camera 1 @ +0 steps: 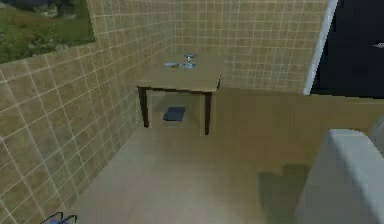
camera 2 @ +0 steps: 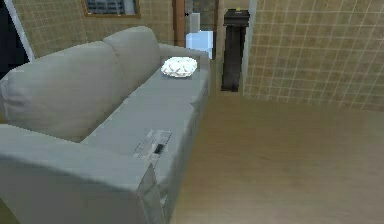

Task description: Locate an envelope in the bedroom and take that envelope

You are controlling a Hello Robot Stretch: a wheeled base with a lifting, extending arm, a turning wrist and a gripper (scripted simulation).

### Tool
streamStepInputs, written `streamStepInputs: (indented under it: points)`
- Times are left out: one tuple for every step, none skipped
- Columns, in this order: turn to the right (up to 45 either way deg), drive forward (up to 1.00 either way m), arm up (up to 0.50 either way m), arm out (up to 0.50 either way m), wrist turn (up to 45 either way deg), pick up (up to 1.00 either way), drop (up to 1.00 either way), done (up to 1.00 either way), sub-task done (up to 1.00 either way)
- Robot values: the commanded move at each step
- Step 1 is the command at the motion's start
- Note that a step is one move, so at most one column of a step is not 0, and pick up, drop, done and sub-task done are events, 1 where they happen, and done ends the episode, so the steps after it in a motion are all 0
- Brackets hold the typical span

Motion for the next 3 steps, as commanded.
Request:
streamStepInputs:
  points:
    - [-6.0, 0.0, 0.0, 0.0, 0.0, 0.0, 0.0, 0.0, 0.0]
    - [0.0, 0.25, 0.0, 0.0, 0.0, 0.0, 0.0, 0.0, 0.0]
    - [15.0, 0.0, 0.0, 0.0, 0.0, 0.0, 0.0, 0.0, 0.0]
